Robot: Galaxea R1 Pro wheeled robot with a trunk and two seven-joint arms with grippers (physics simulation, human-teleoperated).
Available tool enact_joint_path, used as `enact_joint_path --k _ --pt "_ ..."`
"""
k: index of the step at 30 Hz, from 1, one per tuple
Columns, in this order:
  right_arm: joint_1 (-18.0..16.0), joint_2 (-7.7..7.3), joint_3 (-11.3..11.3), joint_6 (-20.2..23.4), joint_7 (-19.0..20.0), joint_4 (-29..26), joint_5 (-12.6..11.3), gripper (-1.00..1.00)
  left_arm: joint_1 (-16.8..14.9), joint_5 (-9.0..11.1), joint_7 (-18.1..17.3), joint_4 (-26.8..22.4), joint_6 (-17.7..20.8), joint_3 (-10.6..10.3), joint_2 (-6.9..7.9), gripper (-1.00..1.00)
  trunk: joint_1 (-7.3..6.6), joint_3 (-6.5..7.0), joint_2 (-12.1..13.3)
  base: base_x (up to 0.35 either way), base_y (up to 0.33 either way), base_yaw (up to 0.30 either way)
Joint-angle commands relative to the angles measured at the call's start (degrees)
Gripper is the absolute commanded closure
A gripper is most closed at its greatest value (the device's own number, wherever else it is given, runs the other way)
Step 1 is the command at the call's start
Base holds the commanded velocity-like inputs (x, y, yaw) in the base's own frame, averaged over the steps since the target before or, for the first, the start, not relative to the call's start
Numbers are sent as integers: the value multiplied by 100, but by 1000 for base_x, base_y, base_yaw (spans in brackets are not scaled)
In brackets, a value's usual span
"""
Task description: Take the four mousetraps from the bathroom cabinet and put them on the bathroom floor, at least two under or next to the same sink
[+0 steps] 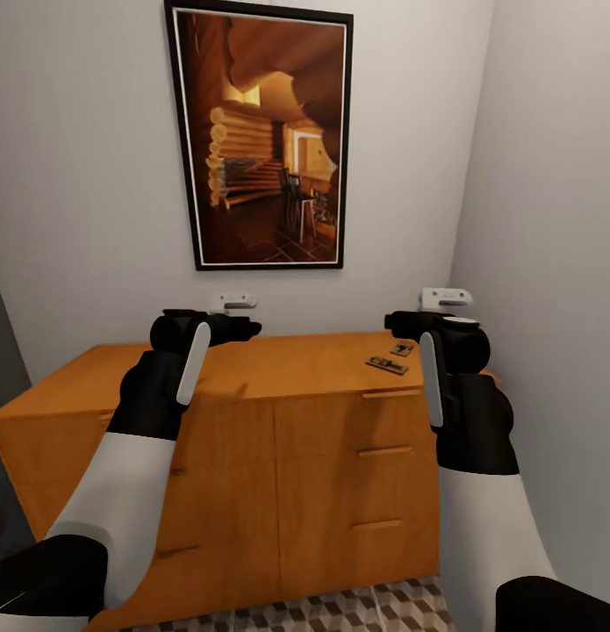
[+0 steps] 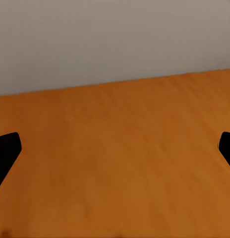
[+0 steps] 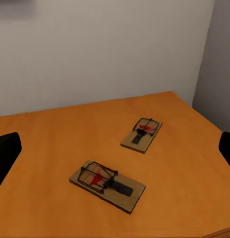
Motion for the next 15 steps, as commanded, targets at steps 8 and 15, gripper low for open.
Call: enact_joint_path --k 8,15 --pt "-5 1 8 28 13 6 37 -100 -5 45 25 -2 23 1 0 -100 2 -7 -3 301 0 3" --pt "-14 -21 10 28 0 196 34 -100 -5 49 25 3 23 1 0 -100 2 -7 -3 317 0 1"
